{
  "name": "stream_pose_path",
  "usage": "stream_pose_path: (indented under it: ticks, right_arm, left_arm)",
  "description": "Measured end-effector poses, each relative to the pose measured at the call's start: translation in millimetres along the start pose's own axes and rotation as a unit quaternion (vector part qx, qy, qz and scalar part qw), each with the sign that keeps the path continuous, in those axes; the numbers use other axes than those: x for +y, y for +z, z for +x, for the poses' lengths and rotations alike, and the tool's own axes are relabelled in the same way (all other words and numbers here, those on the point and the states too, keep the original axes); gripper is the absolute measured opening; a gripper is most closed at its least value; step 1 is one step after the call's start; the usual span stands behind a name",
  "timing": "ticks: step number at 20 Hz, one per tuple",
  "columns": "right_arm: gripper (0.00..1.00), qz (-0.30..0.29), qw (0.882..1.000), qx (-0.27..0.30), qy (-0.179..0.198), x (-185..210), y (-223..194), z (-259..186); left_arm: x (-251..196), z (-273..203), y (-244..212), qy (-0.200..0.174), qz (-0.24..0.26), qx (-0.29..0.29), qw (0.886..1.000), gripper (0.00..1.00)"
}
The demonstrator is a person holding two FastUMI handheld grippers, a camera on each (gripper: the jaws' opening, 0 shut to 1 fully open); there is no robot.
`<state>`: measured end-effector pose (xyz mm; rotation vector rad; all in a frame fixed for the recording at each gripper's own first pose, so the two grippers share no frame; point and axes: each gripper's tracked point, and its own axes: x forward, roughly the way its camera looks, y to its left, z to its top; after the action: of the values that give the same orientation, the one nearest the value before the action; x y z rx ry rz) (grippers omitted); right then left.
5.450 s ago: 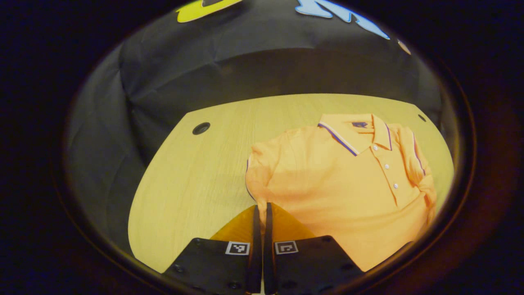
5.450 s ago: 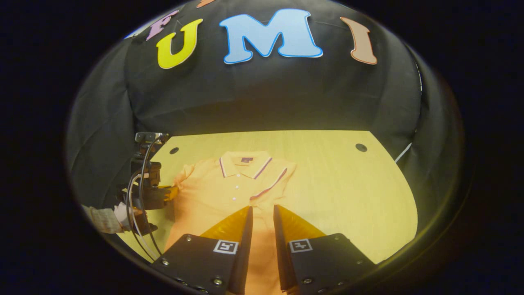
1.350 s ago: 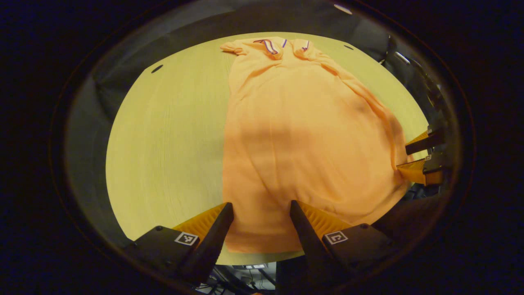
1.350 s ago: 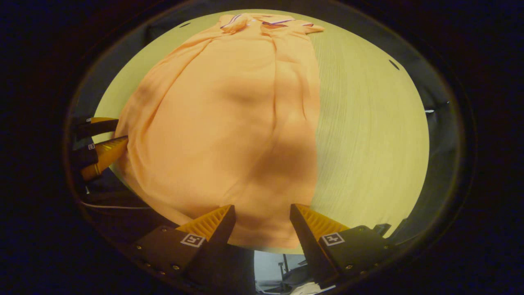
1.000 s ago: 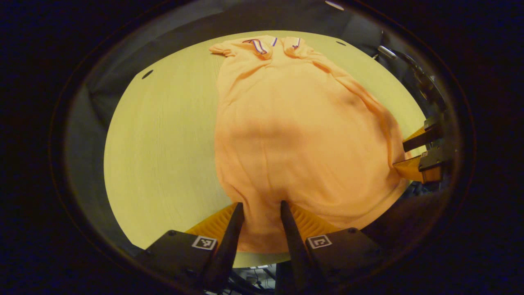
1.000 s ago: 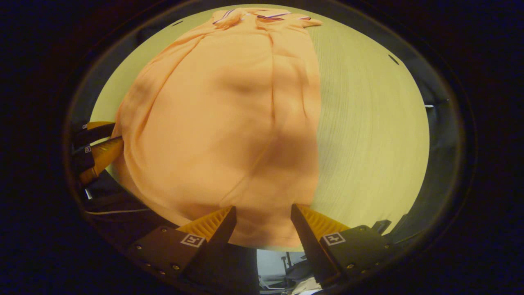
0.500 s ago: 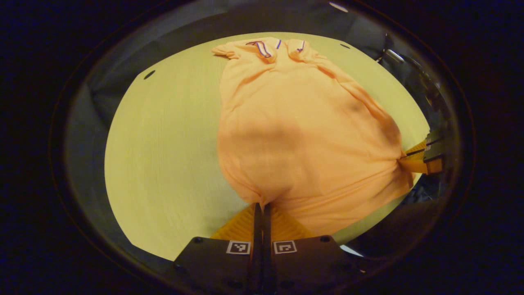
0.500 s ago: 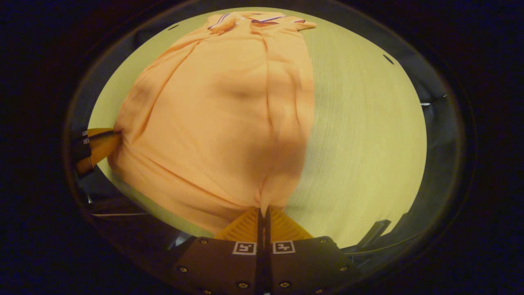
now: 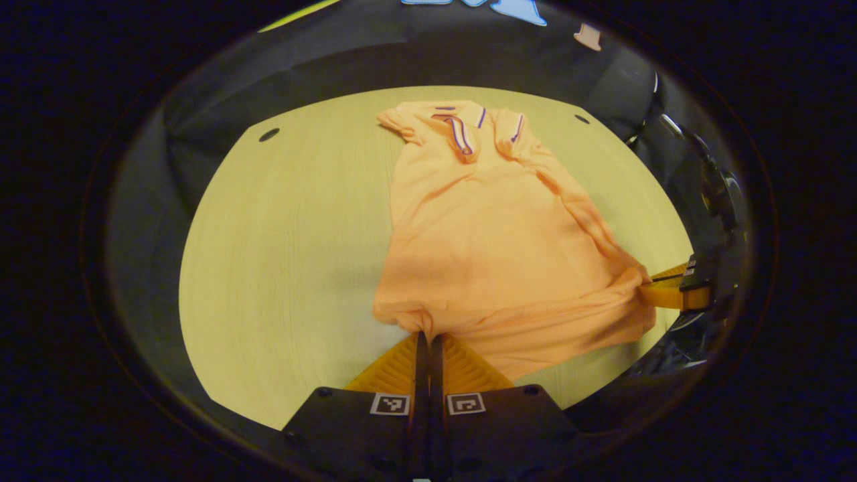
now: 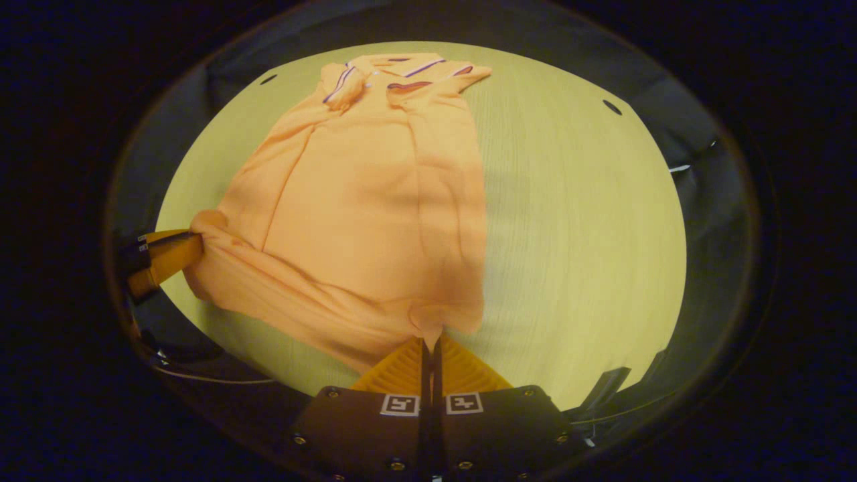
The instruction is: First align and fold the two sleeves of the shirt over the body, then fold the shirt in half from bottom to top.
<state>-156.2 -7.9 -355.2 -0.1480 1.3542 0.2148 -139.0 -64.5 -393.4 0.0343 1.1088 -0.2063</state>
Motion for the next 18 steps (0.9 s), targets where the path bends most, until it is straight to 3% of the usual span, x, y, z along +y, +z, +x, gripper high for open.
stream_pose_path:
  ticks: [8, 18]
  right_arm:
    - [0.00, 0.022, 0.994, -0.106, -0.001, -10.3, 112.9, -41.5]
    - [0.00, 0.046, 0.975, -0.219, -0.006, -38.2, 264.8, -62.6]
  left_arm:
    - [21.1, -9.8, 107.1, 0.002, -0.002, -0.080, 0.997, 0.06]
    - [52.6, 10.2, 258.2, 0.005, -0.038, -0.173, 0.984, 0.06]
